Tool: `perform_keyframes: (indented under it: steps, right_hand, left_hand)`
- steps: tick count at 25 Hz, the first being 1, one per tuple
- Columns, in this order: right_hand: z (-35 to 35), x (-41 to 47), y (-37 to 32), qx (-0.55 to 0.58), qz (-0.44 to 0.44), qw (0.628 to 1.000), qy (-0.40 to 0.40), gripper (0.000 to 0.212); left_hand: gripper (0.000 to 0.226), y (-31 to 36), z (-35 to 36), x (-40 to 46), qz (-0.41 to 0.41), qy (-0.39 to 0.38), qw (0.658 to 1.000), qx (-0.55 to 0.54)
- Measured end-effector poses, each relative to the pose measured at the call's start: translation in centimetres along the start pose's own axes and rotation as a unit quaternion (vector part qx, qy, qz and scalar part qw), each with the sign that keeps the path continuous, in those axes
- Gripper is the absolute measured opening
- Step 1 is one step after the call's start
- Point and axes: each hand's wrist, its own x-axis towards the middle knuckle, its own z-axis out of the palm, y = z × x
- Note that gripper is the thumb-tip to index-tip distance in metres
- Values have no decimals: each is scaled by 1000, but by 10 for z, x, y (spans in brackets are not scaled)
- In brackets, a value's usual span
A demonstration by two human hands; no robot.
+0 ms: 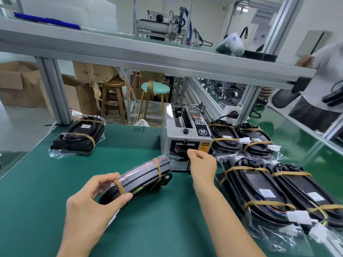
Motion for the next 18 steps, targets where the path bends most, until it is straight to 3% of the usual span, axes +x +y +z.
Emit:
perform_keyframes:
  steps: [8, 12, 15, 18]
  right_hand:
    - [20, 13, -4, 64, 84, 993, 45, 14]
    - [18, 6, -14, 153, 143, 978, 25, 16]
    - [-7, -22, -26, 179, 122, 971, -103, 6]
    - [-22, -75, -34, 126, -26, 948, -290, 20]
  left_hand:
    - [52, 5, 2, -4, 9, -1, 1000, -11]
    - [49, 6, 3, -5, 8, 1, 1000, -12]
    - [51, 9, 5, -8, -1, 15, 1000, -13]
    - [48, 12, 13, -14, -8, 45, 999, -13]
